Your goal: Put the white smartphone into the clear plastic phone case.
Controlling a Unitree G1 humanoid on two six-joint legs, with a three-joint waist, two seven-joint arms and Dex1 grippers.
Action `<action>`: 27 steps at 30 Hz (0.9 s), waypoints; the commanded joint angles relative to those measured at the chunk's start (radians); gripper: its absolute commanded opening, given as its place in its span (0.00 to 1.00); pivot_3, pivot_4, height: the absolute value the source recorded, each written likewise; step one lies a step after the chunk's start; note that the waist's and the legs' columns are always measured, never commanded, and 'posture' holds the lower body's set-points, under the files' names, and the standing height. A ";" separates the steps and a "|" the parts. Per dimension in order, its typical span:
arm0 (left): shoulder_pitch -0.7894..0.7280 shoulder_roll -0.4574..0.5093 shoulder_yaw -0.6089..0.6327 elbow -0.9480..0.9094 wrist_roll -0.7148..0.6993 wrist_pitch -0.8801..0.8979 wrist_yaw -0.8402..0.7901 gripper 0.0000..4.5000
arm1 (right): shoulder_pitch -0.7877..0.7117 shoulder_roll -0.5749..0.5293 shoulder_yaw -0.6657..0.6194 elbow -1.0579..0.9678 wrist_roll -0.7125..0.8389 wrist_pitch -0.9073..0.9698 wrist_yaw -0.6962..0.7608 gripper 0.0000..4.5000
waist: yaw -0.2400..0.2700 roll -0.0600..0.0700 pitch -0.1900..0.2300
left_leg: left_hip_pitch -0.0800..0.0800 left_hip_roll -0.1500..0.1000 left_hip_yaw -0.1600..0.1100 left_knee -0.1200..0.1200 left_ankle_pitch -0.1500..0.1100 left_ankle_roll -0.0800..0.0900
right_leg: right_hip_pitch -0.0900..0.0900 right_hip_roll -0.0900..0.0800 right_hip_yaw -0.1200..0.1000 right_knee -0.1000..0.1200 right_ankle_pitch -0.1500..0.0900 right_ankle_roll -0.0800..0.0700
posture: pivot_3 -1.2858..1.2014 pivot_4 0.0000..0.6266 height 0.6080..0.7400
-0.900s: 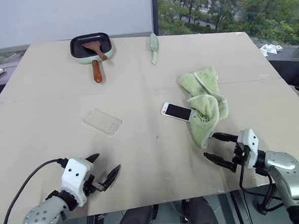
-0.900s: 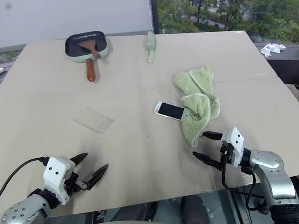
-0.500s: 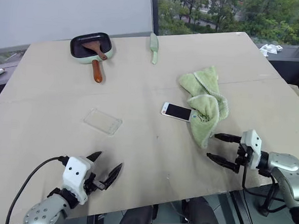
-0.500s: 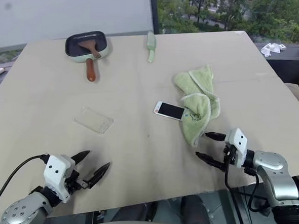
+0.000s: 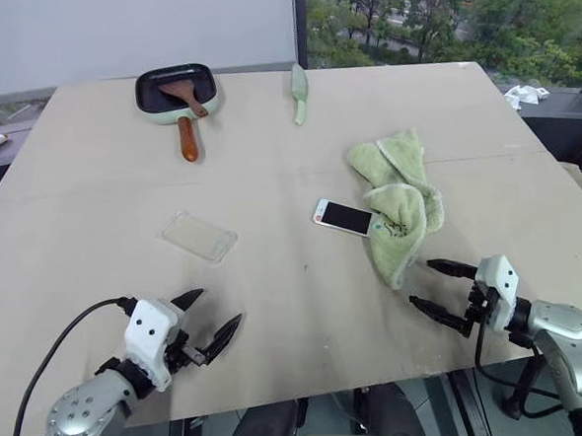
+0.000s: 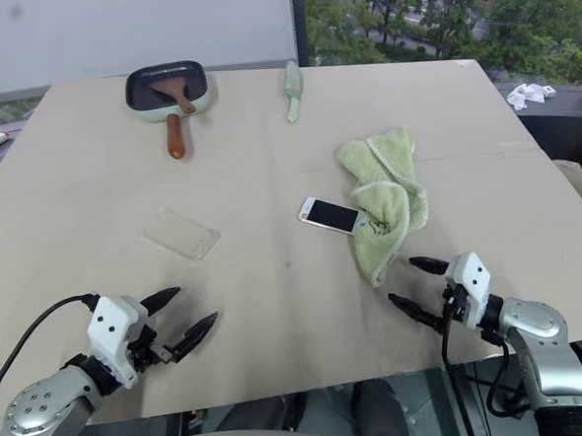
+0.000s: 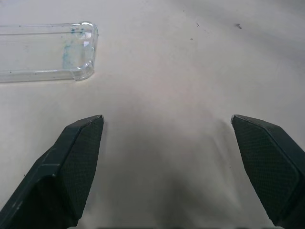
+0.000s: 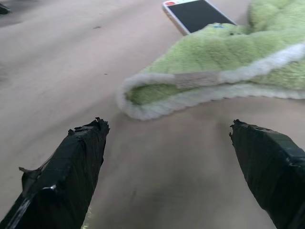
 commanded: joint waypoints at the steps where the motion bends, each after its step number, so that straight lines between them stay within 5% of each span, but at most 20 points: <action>1: -0.025 0.033 0.052 -0.051 -0.082 0.013 -0.038 0.99 | -0.083 0.021 -0.065 0.014 -0.012 0.004 -0.111 1.00 | 0.000 0.000 0.000 | 0.000 0.000 0.000 0.000 0.000 0.000 | 0.000 0.000 0.000 0.000 0.000 0.000 | 0.52 0.24 1.00; 7: -0.105 0.094 0.082 -0.150 -0.221 0.097 -0.070 0.99 | -0.244 0.100 -0.023 0.003 -0.011 0.166 -0.260 1.00 | -0.001 0.000 0.000 | 0.000 0.000 0.000 0.000 0.000 0.000 | 0.000 0.001 0.000 0.001 0.000 -0.001 | 0.52 0.24 1.00; 17: -0.125 0.175 0.085 -0.249 -0.360 0.189 -0.125 0.99 | -0.399 0.136 0.130 0.102 -0.250 0.336 -0.448 1.00 | -0.001 0.000 0.000 | -0.002 0.000 0.001 0.000 0.000 0.000 | -0.004 0.001 0.002 0.001 0.000 -0.001 | 0.52 0.24 1.00; 20: -0.124 0.185 0.084 -0.245 -0.346 0.189 -0.131 1.00 | -0.408 0.124 0.164 0.097 -0.295 0.330 -0.445 0.80 | -0.002 0.000 0.000 | -0.001 0.001 0.001 0.000 0.000 0.000 | -0.004 0.002 0.002 0.001 0.001 -0.001 | 0.52 0.24 1.00; 27: -0.123 0.183 0.079 -0.234 -0.332 0.177 -0.141 1.00 | -0.450 0.121 0.152 0.124 -0.319 0.308 -0.447 0.11 | -0.002 0.000 0.000 | -0.001 0.001 0.003 0.001 0.000 0.000 | -0.003 0.002 0.003 0.001 0.001 -0.002 | 0.52 0.24 1.00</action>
